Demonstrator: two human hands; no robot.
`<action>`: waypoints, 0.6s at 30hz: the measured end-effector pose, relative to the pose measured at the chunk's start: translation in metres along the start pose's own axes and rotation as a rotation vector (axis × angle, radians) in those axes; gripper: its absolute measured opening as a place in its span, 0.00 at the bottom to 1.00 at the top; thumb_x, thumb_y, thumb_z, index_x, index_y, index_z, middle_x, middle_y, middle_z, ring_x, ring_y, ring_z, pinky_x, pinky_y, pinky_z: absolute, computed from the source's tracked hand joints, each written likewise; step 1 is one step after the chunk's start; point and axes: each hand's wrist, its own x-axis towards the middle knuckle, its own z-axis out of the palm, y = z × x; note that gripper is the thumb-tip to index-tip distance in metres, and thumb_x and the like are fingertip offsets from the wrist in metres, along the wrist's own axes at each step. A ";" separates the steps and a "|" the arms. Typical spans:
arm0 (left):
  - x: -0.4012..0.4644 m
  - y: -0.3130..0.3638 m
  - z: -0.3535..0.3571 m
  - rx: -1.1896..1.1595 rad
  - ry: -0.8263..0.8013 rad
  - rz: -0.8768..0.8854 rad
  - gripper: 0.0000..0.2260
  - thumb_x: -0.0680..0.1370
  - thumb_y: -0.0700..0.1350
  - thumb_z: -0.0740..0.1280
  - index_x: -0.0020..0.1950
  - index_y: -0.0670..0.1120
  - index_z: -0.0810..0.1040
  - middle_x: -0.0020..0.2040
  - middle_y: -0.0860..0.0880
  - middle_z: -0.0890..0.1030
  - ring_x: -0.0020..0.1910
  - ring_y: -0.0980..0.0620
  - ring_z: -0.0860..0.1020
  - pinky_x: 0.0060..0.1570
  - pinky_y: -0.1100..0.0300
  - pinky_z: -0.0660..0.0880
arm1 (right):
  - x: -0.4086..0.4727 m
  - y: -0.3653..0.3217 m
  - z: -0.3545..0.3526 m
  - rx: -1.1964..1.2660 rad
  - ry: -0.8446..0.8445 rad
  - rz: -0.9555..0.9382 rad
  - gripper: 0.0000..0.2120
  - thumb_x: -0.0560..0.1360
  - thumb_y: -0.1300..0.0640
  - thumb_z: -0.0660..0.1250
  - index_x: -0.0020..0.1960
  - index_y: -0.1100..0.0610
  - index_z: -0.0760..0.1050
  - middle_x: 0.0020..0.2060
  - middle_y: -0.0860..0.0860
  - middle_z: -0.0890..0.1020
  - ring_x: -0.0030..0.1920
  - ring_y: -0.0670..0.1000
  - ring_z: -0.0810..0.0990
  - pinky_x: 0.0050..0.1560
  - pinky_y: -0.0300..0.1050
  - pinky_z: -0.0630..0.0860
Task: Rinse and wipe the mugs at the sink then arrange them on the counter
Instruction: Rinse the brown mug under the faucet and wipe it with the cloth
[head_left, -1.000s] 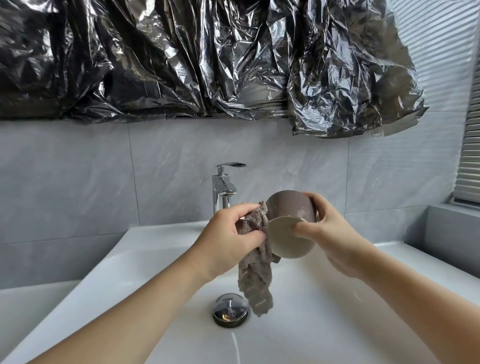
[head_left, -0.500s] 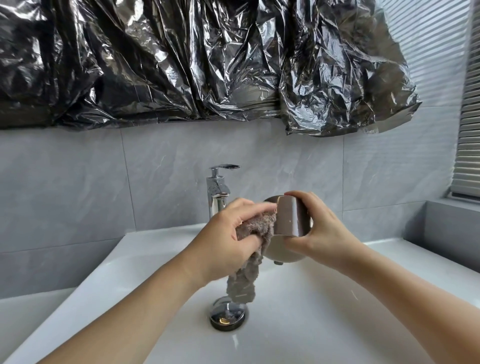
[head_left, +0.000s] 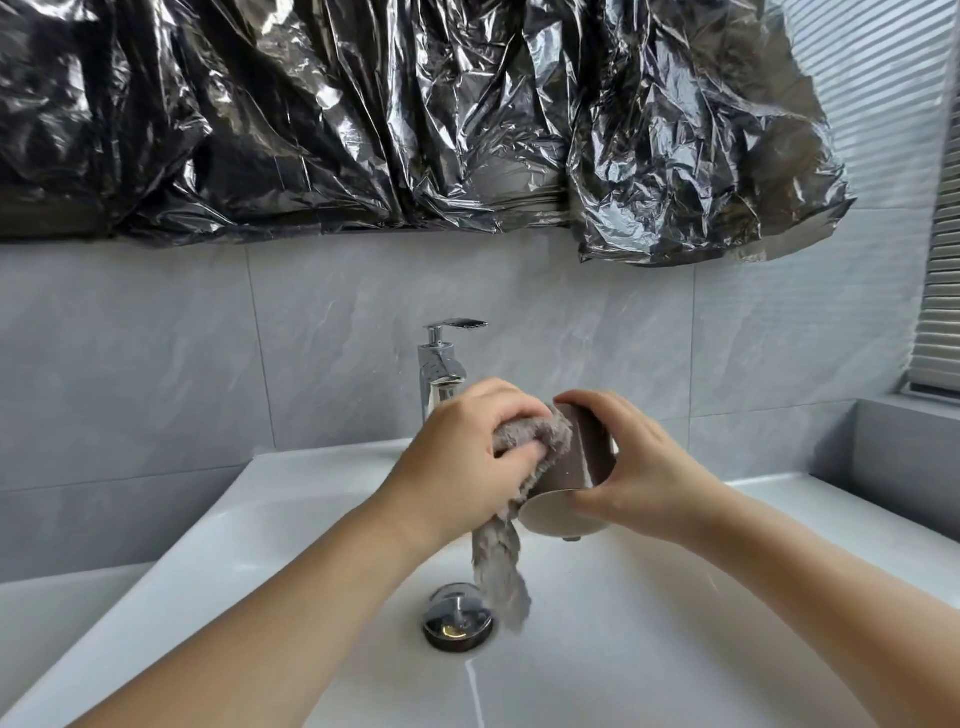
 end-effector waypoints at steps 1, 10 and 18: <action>0.002 -0.001 -0.001 0.026 0.056 -0.023 0.10 0.71 0.42 0.71 0.52 0.48 0.84 0.50 0.54 0.80 0.51 0.58 0.78 0.56 0.69 0.71 | 0.000 -0.003 0.002 -0.019 -0.014 -0.010 0.41 0.56 0.41 0.74 0.68 0.44 0.69 0.55 0.35 0.73 0.57 0.38 0.72 0.51 0.23 0.67; -0.008 0.002 -0.003 0.030 -0.197 0.011 0.19 0.71 0.38 0.71 0.61 0.52 0.80 0.59 0.61 0.77 0.60 0.64 0.74 0.61 0.72 0.68 | 0.001 0.004 0.001 0.034 0.084 0.056 0.38 0.57 0.50 0.79 0.66 0.46 0.70 0.58 0.44 0.75 0.58 0.45 0.75 0.45 0.21 0.70; -0.013 0.001 -0.001 0.131 -0.257 -0.044 0.22 0.69 0.43 0.73 0.60 0.54 0.71 0.64 0.59 0.73 0.58 0.61 0.72 0.57 0.71 0.67 | 0.000 -0.002 0.000 -0.055 -0.020 0.013 0.46 0.58 0.44 0.81 0.72 0.49 0.66 0.61 0.40 0.70 0.57 0.36 0.70 0.51 0.20 0.66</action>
